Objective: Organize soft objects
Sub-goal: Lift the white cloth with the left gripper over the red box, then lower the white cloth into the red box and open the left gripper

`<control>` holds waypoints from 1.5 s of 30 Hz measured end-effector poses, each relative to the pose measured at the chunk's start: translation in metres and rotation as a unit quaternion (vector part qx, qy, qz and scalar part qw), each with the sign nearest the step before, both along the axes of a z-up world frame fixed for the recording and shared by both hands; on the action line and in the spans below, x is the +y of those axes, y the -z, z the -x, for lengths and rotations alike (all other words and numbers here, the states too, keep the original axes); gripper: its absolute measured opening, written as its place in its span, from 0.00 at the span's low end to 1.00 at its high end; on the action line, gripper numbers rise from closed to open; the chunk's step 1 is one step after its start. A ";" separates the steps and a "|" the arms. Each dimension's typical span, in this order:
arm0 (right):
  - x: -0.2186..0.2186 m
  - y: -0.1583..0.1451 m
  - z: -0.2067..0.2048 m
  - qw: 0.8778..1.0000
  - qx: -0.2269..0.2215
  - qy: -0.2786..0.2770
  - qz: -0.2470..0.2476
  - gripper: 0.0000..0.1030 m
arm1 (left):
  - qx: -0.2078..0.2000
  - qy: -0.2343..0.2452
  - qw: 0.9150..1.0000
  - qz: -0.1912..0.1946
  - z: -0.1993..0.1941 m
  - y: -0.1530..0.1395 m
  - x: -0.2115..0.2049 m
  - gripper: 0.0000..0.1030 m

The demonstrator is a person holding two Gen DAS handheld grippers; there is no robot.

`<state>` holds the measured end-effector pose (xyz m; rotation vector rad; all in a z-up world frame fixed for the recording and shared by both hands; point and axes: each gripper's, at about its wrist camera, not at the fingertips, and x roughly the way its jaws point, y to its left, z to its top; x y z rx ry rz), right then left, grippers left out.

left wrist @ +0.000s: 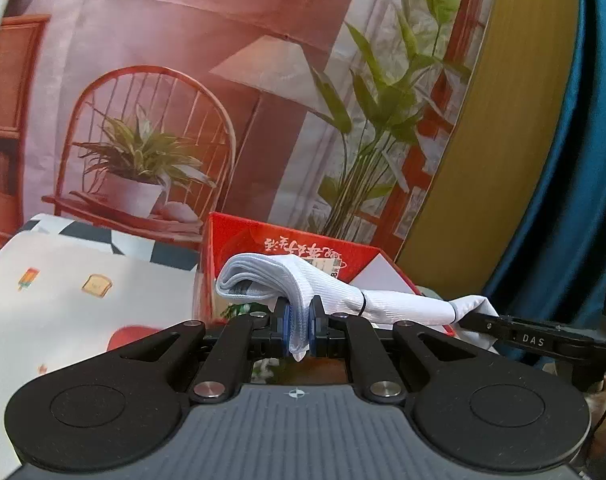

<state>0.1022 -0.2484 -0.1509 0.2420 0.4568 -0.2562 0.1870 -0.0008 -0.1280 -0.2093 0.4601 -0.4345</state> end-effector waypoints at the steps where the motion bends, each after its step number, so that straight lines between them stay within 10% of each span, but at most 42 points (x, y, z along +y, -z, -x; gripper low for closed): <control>1: -0.004 0.000 -0.005 1.000 0.002 0.002 0.001 0.15 | 0.002 0.002 1.000 -0.003 -0.005 0.000 -0.003 0.10; 18: -0.040 0.029 -0.071 0.997 0.077 -0.013 0.013 0.17 | 0.092 0.011 0.995 -0.047 -0.088 0.018 -0.026 0.12; 26: -0.046 0.036 -0.081 0.995 0.097 -0.024 0.016 0.21 | 0.094 0.025 0.993 -0.066 -0.092 0.019 -0.029 0.42; 38: -0.045 0.034 -0.083 0.994 0.102 -0.036 0.025 0.30 | 0.083 0.040 0.993 -0.069 -0.094 0.014 -0.034 0.48; 45: -0.038 0.030 -0.076 0.997 0.067 -0.031 0.024 0.79 | 0.053 0.028 0.995 -0.082 -0.082 0.012 -0.031 0.75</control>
